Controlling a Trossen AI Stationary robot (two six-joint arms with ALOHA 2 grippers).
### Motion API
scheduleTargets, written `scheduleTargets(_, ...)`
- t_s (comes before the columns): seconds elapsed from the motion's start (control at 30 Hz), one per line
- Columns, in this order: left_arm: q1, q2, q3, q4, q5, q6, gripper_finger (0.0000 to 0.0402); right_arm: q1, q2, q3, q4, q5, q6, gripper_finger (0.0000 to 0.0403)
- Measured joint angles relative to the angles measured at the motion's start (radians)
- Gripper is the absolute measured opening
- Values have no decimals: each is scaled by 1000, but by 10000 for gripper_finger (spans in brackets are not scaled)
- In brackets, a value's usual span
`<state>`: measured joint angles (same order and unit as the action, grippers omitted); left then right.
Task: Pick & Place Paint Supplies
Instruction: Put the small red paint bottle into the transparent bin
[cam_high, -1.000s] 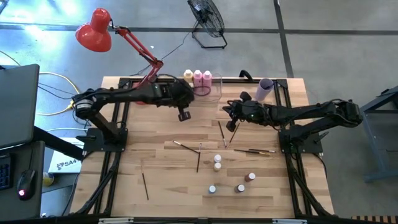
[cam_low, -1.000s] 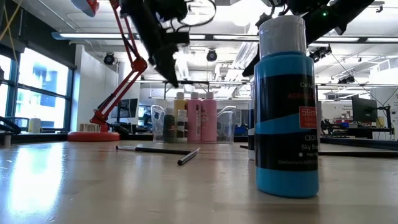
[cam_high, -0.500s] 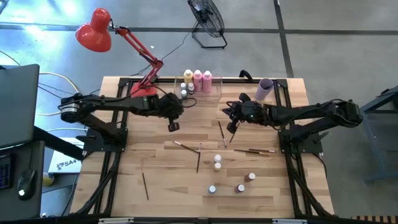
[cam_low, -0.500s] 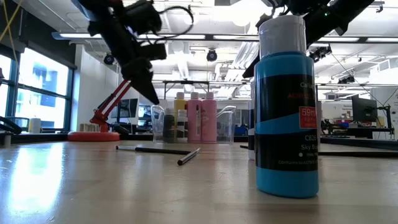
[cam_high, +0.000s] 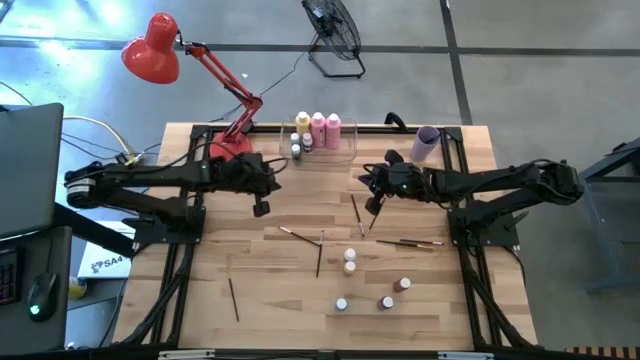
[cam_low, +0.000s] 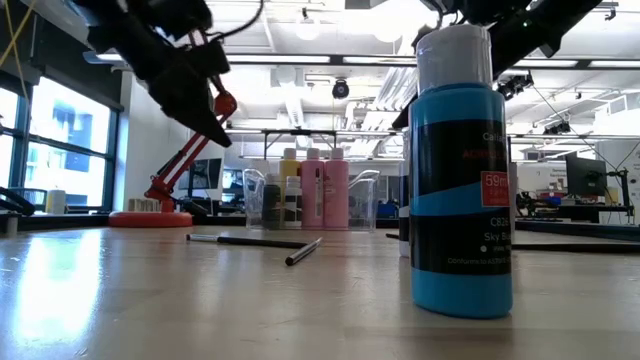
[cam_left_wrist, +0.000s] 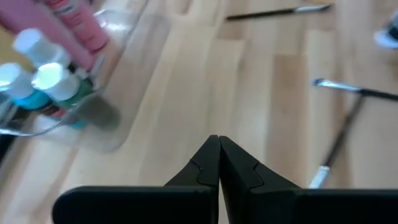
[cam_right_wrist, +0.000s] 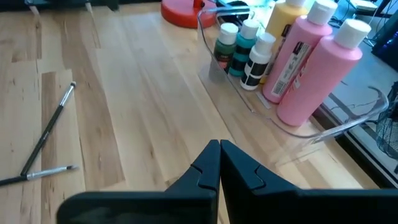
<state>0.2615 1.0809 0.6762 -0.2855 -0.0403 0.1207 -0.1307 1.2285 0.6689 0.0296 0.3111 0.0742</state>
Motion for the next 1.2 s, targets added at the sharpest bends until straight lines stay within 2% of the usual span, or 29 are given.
scheduleTargets(0.27,0,-86,-84,47,257,5,0,0,0,0,-67,-24,85,2)
scheduleTargets(0.4,0,-86,-92,81,327,5,0,4,0,0,-105,-67,85,2)
scheduleTargets(0.5,0,-83,-92,86,335,5,0,27,0,15,-143,-107,81,2)
scheduleTargets(0.67,0,-83,-92,77,337,9,0,90,0,144,-404,-101,121,2)
scheduleTargets(0.83,0,-83,-92,76,335,44,0,140,0,294,-706,-106,268,2)
scheduleTargets(0.93,0,-83,-92,76,299,56,0,161,0,352,-876,-115,394,2)
scheduleTargets(1.1,0,-83,-92,75,269,56,0,195,0,389,-1028,-266,597,2)
scheduleTargets(1.2,0,-83,-92,75,266,56,0,234,0,389,-1058,-382,609,2)
